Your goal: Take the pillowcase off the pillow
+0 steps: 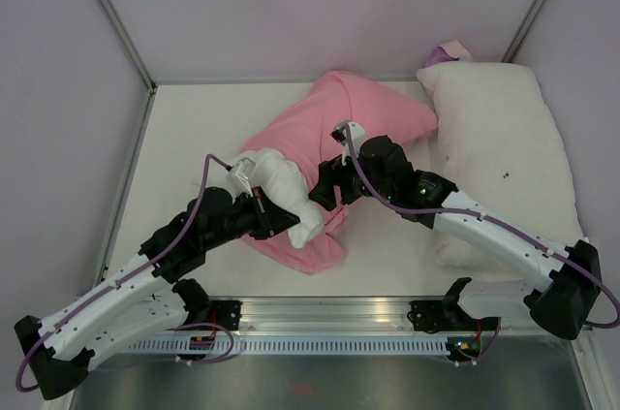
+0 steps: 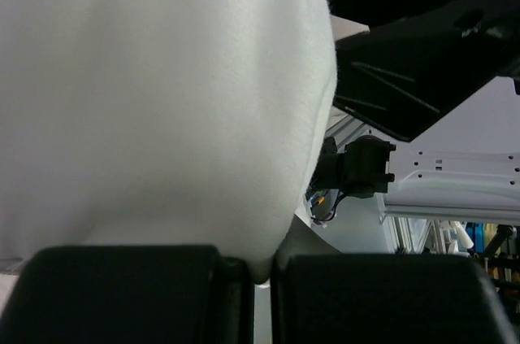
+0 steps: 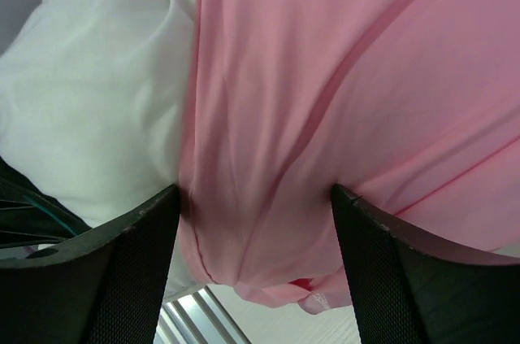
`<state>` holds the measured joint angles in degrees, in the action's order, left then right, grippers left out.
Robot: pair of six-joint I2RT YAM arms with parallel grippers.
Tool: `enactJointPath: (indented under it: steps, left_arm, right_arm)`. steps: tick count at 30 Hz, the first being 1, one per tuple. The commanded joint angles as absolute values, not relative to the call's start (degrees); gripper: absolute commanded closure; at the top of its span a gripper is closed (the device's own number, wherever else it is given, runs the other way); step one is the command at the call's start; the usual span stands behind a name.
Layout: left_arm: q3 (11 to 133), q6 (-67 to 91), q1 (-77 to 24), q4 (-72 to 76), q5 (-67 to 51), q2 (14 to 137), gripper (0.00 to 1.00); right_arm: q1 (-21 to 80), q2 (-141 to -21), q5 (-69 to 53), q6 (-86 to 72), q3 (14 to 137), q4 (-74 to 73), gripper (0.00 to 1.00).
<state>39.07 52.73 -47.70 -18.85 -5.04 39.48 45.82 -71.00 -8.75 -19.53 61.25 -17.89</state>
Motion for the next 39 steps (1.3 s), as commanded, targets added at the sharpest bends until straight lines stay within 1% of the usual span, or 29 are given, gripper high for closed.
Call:
enactJointPath:
  steps: [1,4,5,7,8,9,10,11,13,14,15,16,17,18,20,26,31,36,39]
  left_arm:
    - [43.4,52.1,-47.5,-14.9,-4.7,39.5,0.98]
    - [43.3,52.3,-47.5,-14.9,-4.9,39.1,0.98]
    - [43.2,52.4,-47.5,-14.9,-4.9,38.7,0.98]
    - [43.3,52.5,-47.5,-15.4,-4.7,37.9,0.98]
    - [43.3,52.5,-47.5,-16.3,-4.3,37.4,0.98]
    - [43.6,52.5,-47.5,-16.8,-4.0,36.0,0.98]
    - [43.8,52.5,-47.5,-17.7,-3.2,35.3,0.98]
    - [44.2,52.5,-47.6,-19.2,-2.7,34.5,0.98]
    - [44.7,52.4,-47.5,-21.3,-0.9,32.1,0.98]
    - [45.3,52.5,-47.5,-22.3,-0.3,31.0,0.98]
    - [45.6,52.5,-47.5,-24.4,-0.3,29.2,0.98]
    - [46.1,52.4,-47.5,-25.4,2.3,28.0,0.98]
    - [47.0,52.4,-47.5,-27.0,3.2,27.1,0.98]
    - [47.5,52.2,-47.5,-29.5,4.0,26.2,0.98]
    - [49.7,51.9,-47.5,-32.7,7.0,23.4,0.98]
    - [55.3,51.8,-47.5,-45.2,14.4,16.2,0.98]
    - [59.3,52.4,-47.6,-54.0,18.4,11.9,0.98]
    - [61.3,53.4,-47.9,-58.9,19.9,8.6,0.98]
    - [61.4,54.2,-48.2,-60.8,20.5,7.2,0.98]
  right_arm:
    - [49.6,-71.3,-2.9,-17.8,62.4,-19.6,0.20]
    - [50.9,-73.0,1.8,-18.3,62.1,-20.9,0.30]
    - [51.1,-73.5,5.5,-19.1,62.1,-21.4,0.36]
    - [51.1,-75.1,10.8,-20.2,61.8,-22.0,0.43]
    - [51.0,-75.5,13.2,-20.6,61.7,-22.2,0.49]
    - [51.1,-76.5,18.4,-21.5,61.5,-22.6,0.52]
    - [51.0,-77.2,20.7,-21.9,61.1,-22.7,0.54]
    - [50.9,-77.8,23.0,-22.4,61.0,-23.1,0.61]
    - [50.9,-80.3,30.0,-23.8,61.0,-23.7,0.69]
    - [50.8,-81.1,32.7,-24.3,60.9,-23.9,0.79]
    - [50.8,-82.8,35.0,-25.0,60.7,-24.1,0.83]
    - [50.6,-83.6,39.2,-26.3,60.2,-24.2,0.88]
    - [50.1,-84.3,40.8,-27.0,59.9,-23.7,0.96]
    - [49.6,-85.6,41.9,-27.3,59.3,-23.5,0.99]
    - [47.4,-86.7,44.6,-29.4,58.1,-22.9,1.00]
    - [39.4,-86.0,47.1,-32.4,55.8,-22.1,1.00]
    - [34.0,-87.4,49.4,-32.3,57.9,-24.1,1.00]
    - [29.2,-90.7,50.5,-32.2,60.9,-25.9,1.00]
    - [22.6,-92.3,48.9,-31.6,63.1,-27.4,1.00]
